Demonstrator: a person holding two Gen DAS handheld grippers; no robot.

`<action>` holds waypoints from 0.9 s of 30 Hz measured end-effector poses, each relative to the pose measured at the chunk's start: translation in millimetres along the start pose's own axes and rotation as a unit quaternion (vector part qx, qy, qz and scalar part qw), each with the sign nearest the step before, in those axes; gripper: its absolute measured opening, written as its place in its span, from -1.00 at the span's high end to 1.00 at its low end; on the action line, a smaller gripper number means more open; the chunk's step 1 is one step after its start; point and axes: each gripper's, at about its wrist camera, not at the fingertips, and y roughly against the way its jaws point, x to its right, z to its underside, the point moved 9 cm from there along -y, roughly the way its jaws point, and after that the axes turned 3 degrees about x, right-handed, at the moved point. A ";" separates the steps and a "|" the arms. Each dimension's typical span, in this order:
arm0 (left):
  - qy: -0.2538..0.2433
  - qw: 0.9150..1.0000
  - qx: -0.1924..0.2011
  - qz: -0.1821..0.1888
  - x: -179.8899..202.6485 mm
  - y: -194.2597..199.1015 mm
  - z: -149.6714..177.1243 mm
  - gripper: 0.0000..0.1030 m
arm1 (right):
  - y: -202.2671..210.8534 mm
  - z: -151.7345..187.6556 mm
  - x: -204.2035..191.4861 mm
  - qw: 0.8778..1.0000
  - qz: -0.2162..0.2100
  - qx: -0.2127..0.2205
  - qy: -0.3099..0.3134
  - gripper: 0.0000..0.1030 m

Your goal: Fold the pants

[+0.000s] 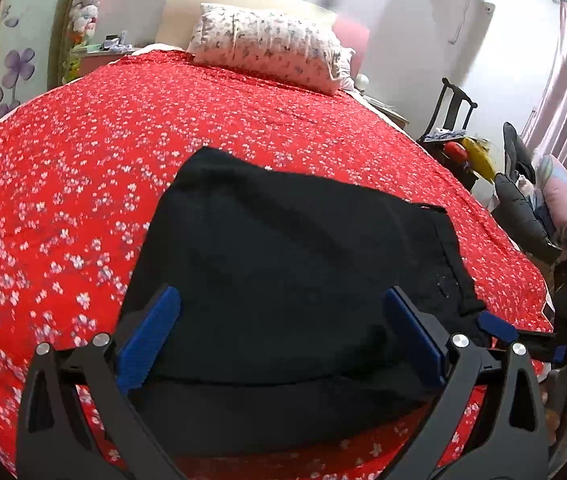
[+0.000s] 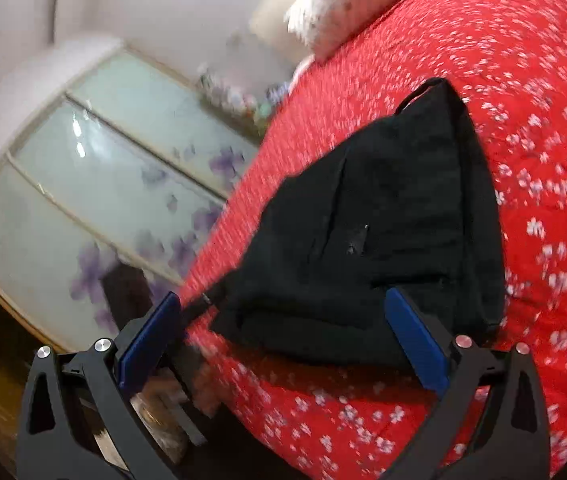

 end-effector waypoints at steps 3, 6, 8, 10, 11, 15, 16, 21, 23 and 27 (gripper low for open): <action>-0.007 1.000 0.008 -0.002 -0.6 0.7 3.5 -0.96 | -0.3 0.5 0.4 1.000 0.002 0.007 0.010 -0.97; -0.050 0.998 0.011 -0.021 3.9 -0.8 9.7 -0.96 | -6.8 5.5 -5.1 0.997 0.032 0.005 0.064 -0.97; -0.086 0.995 0.014 -0.046 7.0 -2.3 13.3 -0.96 | -15.0 6.7 -10.0 0.993 0.058 0.002 0.104 -0.97; -0.103 0.993 0.023 -0.062 8.6 -0.9 15.8 -0.96 | -18.7 11.4 -13.5 0.986 0.086 -0.001 0.142 -0.97; -0.101 0.993 0.026 -0.064 8.8 0.9 16.6 -0.96 | -21.3 12.0 -12.6 0.985 0.090 -0.001 0.148 -0.97; -0.102 0.992 0.036 -0.071 8.0 8.3 18.7 -0.96 | -19.0 5.2 -9.5 0.990 0.071 0.009 0.124 -0.97; -0.102 0.991 0.037 -0.073 8.1 9.6 19.1 -0.96 | -18.8 1.2 -8.3 0.991 0.065 0.012 0.115 -0.97; -0.108 0.990 0.045 -0.080 6.6 17.6 20.0 -0.96 | 5.2 -25.9 -8.8 0.989 0.068 0.072 0.108 -0.97; -0.114 0.989 0.047 -0.081 6.0 18.7 20.3 -0.96 | 19.1 -43.2 5.5 0.987 0.086 0.099 0.090 -0.97; -0.120 0.988 0.047 -0.080 4.3 18.0 20.6 -0.96 | 26.7 -63.3 43.3 0.986 0.125 0.104 0.040 -0.97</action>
